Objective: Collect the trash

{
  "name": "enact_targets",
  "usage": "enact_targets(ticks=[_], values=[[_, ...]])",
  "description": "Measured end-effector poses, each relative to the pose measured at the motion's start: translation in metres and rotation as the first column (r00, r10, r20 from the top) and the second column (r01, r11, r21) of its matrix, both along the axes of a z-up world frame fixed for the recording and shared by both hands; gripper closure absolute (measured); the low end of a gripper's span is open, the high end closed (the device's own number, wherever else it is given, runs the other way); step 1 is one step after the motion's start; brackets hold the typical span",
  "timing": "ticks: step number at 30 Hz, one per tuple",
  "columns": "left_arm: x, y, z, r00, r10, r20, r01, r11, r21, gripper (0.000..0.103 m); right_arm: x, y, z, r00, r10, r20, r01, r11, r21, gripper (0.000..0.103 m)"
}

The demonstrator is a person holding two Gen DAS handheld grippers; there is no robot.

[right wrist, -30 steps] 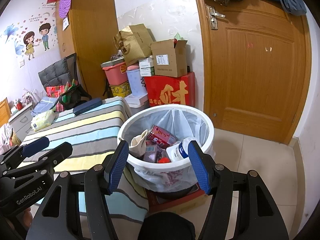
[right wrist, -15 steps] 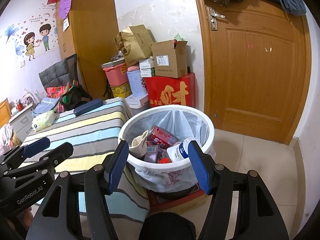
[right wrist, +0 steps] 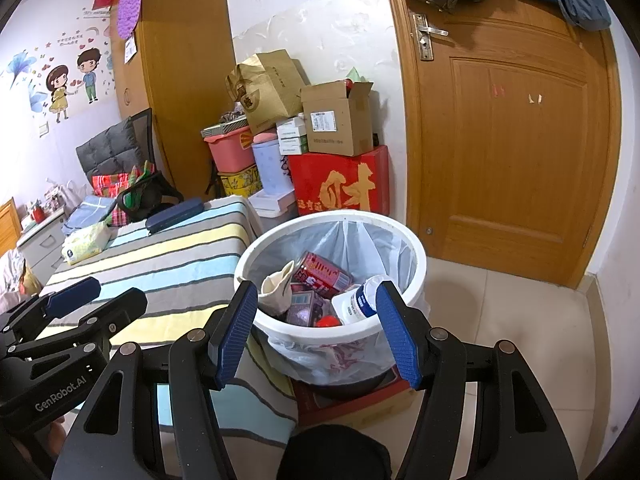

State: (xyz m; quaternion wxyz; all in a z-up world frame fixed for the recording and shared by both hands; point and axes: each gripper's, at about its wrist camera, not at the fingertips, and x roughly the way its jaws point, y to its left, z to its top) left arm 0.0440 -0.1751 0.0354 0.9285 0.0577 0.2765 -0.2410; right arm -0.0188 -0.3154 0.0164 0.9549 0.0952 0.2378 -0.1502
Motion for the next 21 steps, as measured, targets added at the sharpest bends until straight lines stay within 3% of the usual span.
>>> enact_targets(ticks=[21], values=[[0.0,0.0006,0.0016,1.0,0.003,-0.001,-0.003,1.0,0.003,0.037,0.0007,-0.0001,-0.0007,1.0,0.005,-0.005,-0.005,1.0,0.003,0.04]])
